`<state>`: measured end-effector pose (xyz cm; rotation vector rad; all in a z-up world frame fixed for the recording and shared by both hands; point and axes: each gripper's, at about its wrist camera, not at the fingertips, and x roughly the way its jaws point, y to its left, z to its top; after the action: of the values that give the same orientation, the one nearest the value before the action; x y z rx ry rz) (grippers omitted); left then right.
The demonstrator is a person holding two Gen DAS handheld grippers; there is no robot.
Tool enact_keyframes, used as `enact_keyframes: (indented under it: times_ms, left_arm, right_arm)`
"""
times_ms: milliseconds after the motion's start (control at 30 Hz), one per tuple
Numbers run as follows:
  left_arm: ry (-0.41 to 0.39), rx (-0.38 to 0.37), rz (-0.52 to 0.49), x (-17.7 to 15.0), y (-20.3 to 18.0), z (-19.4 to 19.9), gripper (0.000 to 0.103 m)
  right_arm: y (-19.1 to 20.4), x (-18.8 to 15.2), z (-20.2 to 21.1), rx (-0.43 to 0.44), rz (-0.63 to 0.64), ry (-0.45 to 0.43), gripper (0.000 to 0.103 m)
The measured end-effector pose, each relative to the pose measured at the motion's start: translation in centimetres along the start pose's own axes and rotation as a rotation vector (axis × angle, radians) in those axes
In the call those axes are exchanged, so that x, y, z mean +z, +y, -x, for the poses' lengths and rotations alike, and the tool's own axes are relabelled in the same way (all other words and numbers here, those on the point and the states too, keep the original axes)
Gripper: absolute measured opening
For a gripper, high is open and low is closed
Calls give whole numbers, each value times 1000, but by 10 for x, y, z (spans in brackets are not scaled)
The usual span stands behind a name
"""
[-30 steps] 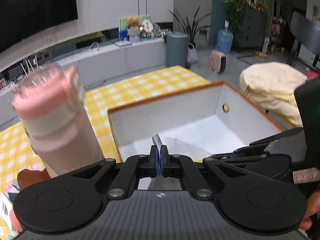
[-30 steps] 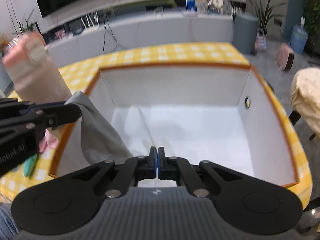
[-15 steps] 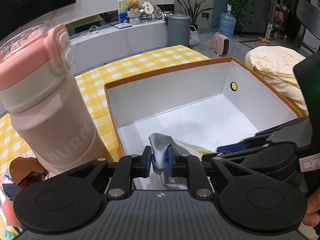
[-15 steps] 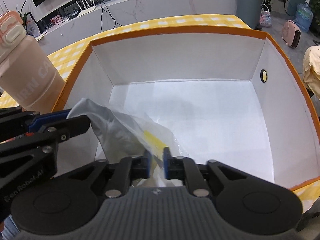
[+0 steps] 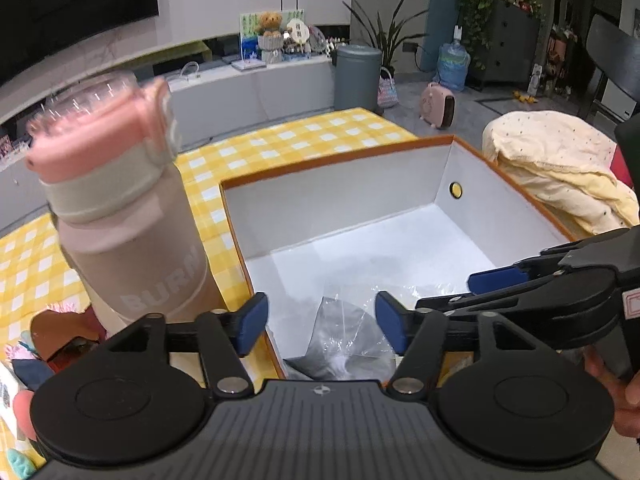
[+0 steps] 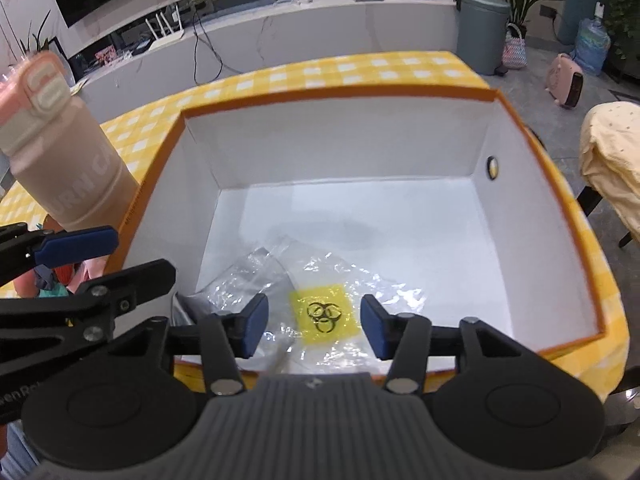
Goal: Organize soft objects
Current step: 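Lower the bag into the box and open the right gripper, then move both tools back over the pile of soft items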
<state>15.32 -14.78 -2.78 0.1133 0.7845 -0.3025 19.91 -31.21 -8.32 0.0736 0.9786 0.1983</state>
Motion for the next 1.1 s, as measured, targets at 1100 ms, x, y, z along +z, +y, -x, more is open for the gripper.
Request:
enact_keyframes:
  times_ms: [1100]
  left_arm:
    - [-122, 164, 259, -111, 130, 96, 65]
  right_arm:
    - [168, -67, 60, 170, 235, -286, 73]
